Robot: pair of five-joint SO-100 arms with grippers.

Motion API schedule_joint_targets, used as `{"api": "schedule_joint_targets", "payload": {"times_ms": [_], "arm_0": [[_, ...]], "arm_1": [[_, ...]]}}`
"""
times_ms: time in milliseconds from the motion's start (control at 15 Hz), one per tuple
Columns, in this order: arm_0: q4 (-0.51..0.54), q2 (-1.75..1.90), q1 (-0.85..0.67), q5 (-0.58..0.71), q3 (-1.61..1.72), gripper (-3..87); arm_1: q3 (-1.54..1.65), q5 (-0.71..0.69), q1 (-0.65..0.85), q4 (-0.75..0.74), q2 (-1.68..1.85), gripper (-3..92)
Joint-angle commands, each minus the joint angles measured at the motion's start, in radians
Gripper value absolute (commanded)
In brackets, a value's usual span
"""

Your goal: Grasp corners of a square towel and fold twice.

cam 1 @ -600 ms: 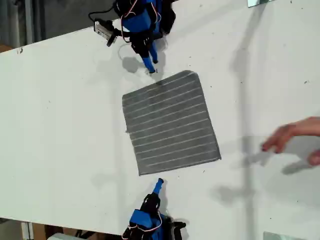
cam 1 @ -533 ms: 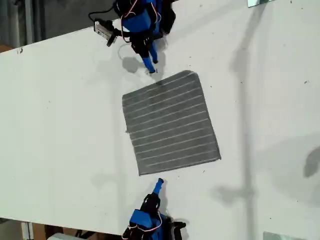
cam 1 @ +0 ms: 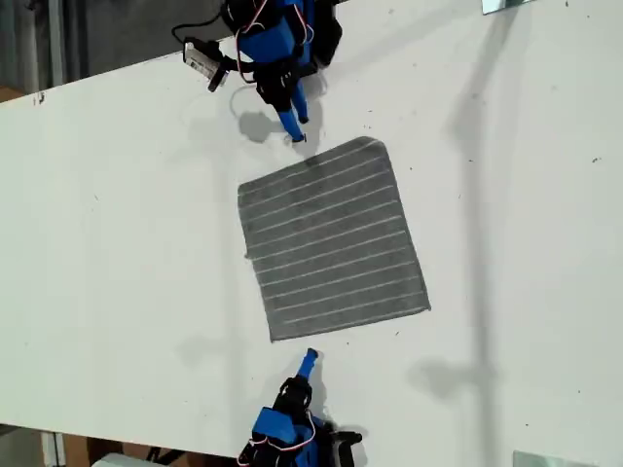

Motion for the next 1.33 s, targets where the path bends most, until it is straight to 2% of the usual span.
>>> {"api": "schedule_joint_targets", "payload": {"times_ms": [0, 67, 133, 267, 333, 400, 467, 533, 600, 667, 733, 800, 867, 933, 1000, 1067, 1133, 1267], "arm_0": [[-0.011, 0.005, -0.005, 0.006, 0.005, 13.4], [-0.011, 0.005, -0.023, -0.002, 0.005, 13.4], [-0.009, 0.005, -0.040, -0.098, 0.005, 13.4], [-0.011, 0.005, 0.018, -0.284, 0.005, 13.3], [-0.009, 0.005, 0.018, -0.499, 0.005, 13.3], [-0.008, 0.005, 0.018, -0.482, 0.003, 7.7], [-0.008, 0.005, 0.020, -0.489, 0.003, 7.5], [-0.014, 0.005, 0.031, -0.541, 0.003, 8.9], [-0.037, 0.005, 0.037, -0.526, 0.002, 6.9], [-0.002, 0.005, 0.021, -0.630, 0.000, 6.4], [-0.005, 0.005, 0.025, -0.650, 0.000, -0.1], [-0.008, 0.005, 0.026, -0.635, 0.003, 2.2], [-0.014, 0.005, 0.041, -0.621, 0.006, 8.1], [-0.029, 0.005, 0.046, -0.618, 0.011, 10.1], [-0.031, 0.005, 0.044, -0.606, 0.012, 10.6], [-0.031, 0.005, 0.046, -0.595, 0.012, 12.2], [-0.031, -0.002, 0.046, -0.583, 0.014, 13.9], [-0.034, -0.029, 0.043, -0.586, 0.015, 14.6]], "arm_1": [[-0.020, -0.008, -0.008, 0.020, 0.002, 21.0], [-0.020, -0.008, -0.008, 0.020, 0.002, 21.0], [-0.020, -0.008, -0.008, 0.020, 0.002, 21.0], [-0.020, -0.008, 0.002, 0.020, 0.002, 20.4], [-0.020, -0.008, 0.081, 0.020, 0.002, 20.4], [-0.020, -0.008, 0.166, 0.020, 0.002, 20.4], [-0.029, -0.037, 0.225, 0.032, 0.002, 21.2], [-0.032, -0.048, 0.193, 0.035, 0.002, 24.0], [-0.034, -0.048, 0.163, 0.035, 0.002, 34.8], [-0.034, -0.048, 0.147, 0.035, 0.002, 42.9], [-0.031, -0.029, 0.097, 0.034, 0.002, 40.7], [-0.017, 0.002, 0.067, -0.011, 0.000, 36.9], [-0.014, 0.014, 0.054, -0.021, 0.000, 32.2], [0.005, 0.021, 0.041, -0.048, -0.006, 18.1], [0.029, -0.012, 0.034, -0.104, -0.008, 15.5], [0.035, -0.181, 0.038, -0.190, -0.009, 30.0], [-0.025, -0.285, 0.002, -0.267, -0.075, 31.3], [-0.370, -0.284, -0.152, -0.215, -0.713, 34.4]]}}
